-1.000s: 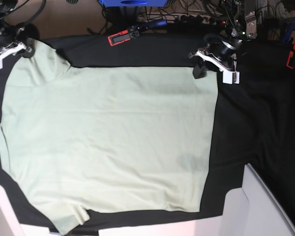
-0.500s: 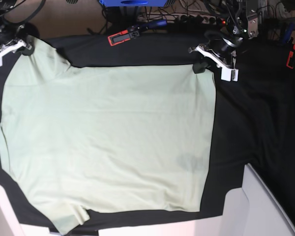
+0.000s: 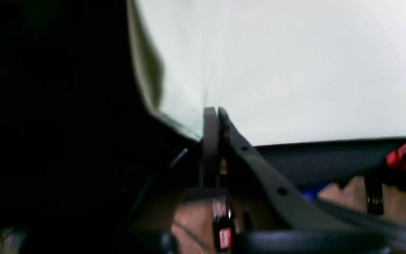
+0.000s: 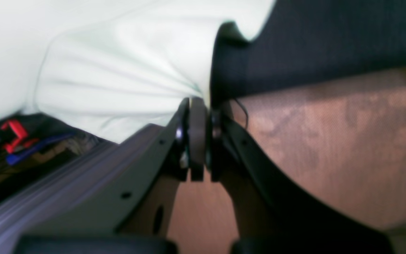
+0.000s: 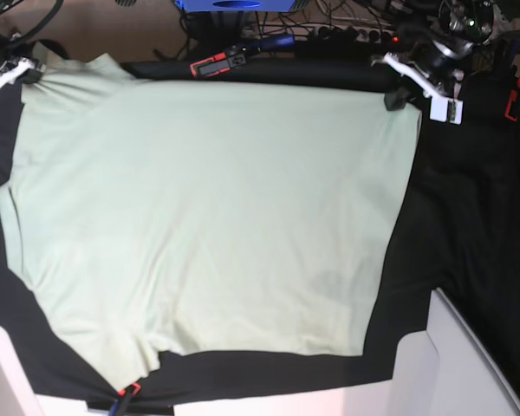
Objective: Fold the T-shirt properly
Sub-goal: 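Lift the shirt corners with both grippers and pull them apart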
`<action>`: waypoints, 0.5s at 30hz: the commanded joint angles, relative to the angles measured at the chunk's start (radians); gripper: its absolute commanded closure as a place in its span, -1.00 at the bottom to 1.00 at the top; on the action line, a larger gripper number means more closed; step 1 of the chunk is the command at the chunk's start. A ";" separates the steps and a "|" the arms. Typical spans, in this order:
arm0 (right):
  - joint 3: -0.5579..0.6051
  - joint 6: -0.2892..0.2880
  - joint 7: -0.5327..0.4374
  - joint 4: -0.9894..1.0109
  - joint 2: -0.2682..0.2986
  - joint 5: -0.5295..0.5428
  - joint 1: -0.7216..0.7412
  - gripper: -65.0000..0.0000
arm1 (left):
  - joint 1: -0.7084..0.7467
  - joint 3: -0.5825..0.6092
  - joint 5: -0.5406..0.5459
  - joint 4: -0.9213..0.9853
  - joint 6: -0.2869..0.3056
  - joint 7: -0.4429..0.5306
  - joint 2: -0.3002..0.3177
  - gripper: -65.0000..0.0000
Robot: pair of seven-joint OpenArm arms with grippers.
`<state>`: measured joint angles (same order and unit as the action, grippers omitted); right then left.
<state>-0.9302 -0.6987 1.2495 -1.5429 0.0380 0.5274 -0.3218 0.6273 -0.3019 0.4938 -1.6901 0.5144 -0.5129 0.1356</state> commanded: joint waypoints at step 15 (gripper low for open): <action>0.003 0.001 0.031 -0.040 0.027 0.003 0.066 1.00 | -0.033 -0.036 0.007 -0.041 -0.009 -0.053 -0.024 1.00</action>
<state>-0.9241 -0.6987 1.2926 -1.5623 0.0471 0.5198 -0.2584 0.5900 -0.3279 0.4931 -1.7187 0.5083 -0.5903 0.1024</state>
